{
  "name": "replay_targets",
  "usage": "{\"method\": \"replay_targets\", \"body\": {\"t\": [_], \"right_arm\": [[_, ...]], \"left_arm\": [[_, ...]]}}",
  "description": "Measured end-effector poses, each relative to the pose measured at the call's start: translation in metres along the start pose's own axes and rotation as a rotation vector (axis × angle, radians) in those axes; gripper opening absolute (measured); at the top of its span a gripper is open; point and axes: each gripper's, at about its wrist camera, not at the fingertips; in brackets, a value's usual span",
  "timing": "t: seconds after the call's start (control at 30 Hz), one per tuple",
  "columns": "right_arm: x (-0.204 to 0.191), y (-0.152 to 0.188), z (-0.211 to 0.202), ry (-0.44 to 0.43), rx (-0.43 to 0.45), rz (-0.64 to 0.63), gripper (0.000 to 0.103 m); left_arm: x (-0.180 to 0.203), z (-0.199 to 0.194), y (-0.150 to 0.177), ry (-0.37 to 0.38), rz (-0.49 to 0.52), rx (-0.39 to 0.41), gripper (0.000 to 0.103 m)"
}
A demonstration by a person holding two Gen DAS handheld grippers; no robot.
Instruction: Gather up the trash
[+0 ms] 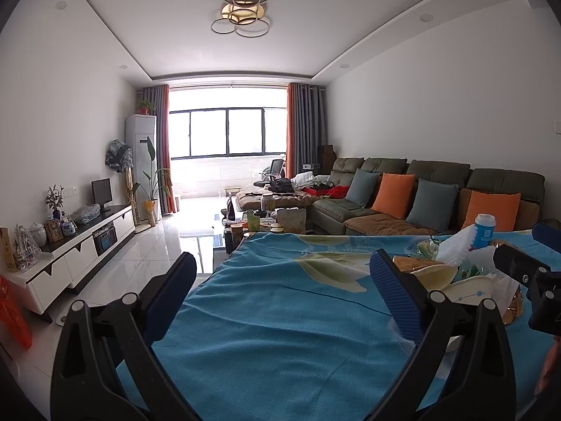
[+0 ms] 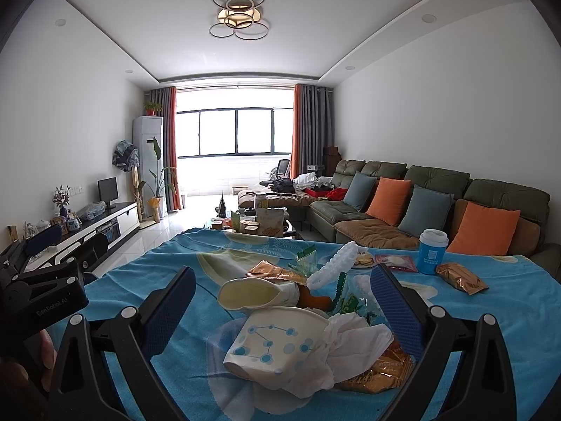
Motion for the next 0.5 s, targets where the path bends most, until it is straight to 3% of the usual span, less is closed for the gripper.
{"method": "replay_targets", "body": {"t": [0.5], "right_arm": [[0.0005, -0.0034, -0.0002, -0.001, -0.001, 0.003, 0.096]], "left_arm": [[0.0007, -0.0006, -0.0004, 0.005, -0.010, 0.000, 0.097]]}}
Point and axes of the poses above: each gripper's, at about its wrist camera, not at the fingertips, and z roughly the way its jaws point, x to its right, y to its underside, and after that the axes turned 5 degrees about y, right-handed
